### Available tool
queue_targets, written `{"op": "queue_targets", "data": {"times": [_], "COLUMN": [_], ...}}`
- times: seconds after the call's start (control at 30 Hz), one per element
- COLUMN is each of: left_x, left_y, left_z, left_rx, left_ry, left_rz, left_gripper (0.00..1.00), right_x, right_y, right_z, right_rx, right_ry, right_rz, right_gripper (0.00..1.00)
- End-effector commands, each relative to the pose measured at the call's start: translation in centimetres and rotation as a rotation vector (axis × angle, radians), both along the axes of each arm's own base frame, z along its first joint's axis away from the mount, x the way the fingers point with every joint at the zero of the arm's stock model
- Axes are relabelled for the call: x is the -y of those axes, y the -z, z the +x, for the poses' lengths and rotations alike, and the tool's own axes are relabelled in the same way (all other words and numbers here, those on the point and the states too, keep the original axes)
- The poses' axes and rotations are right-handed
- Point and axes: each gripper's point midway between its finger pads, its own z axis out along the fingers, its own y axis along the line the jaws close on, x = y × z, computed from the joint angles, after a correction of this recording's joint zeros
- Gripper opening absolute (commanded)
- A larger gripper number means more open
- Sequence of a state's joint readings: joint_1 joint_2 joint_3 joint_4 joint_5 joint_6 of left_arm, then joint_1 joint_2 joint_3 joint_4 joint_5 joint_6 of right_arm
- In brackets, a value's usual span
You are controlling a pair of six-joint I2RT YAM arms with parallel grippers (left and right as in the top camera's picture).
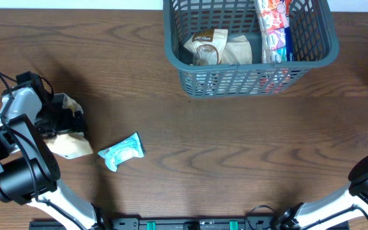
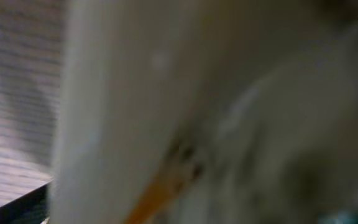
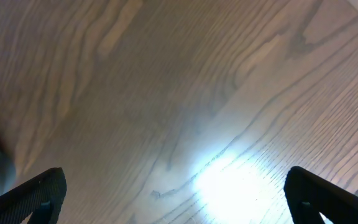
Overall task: Pack container
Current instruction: 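Close the left gripper on the crumpled cream wrapper, then lift the crumpled wrapper and carry it over the basket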
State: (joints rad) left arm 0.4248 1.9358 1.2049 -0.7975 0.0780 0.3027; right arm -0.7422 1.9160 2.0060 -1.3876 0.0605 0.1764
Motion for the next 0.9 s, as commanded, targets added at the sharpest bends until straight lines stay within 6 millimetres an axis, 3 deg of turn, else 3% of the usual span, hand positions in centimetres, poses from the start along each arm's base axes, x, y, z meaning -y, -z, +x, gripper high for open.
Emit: {"op": "queue_targets", "data": {"times": [0.0,0.07,0.17,0.2,0.23,0.43,0.63,0.73,0.87], "left_x": [0.9,0.9,0.9,0.9,0.9,1.2,5.2,7.4,10.8], "left_y": [0.8,0.8,0.8,0.8,0.8,0.8,-1.5,-4.9,-12.4], "left_z": [-0.9,-1.0,-0.9,-0.9,-1.0,-1.0,0.9,3.1,6.8], "left_rx": [-0.026,-0.029,-0.031,-0.032,-0.034,-0.046,0.031,0.118,0.313], "left_ry": [-0.038,-0.052,-0.100,-0.123,-0.145,-0.256,-0.210,-0.137,0.006], "left_rz": [-0.039,-0.040,-0.037,-0.036,-0.036,-0.041,-0.190,-0.213,-0.181], "left_gripper": [0.92,0.51,0.25,0.11,0.06,0.06,0.06,0.06,0.06], "right_x": [0.2,0.2,0.2,0.2,0.2,0.3,0.4,0.5,0.5], "right_y": [0.2,0.2,0.2,0.2,0.2,0.2,0.1,0.1,0.1], "right_z": [-0.4,-0.4,-0.4,-0.4,-0.4,-0.3,-0.2,-0.1,-0.1], "right_rx": [-0.010,-0.010,-0.010,-0.009,-0.009,-0.006,0.000,0.001,0.002], "right_ry": [0.018,0.018,0.018,0.018,0.018,0.018,0.019,0.019,0.019], "right_rz": [-0.001,-0.001,-0.001,-0.001,-0.001,-0.004,-0.009,-0.010,-0.011], "right_gripper": [0.99,0.99,0.99,0.99,0.99,0.99,0.99,0.99,0.99]}}
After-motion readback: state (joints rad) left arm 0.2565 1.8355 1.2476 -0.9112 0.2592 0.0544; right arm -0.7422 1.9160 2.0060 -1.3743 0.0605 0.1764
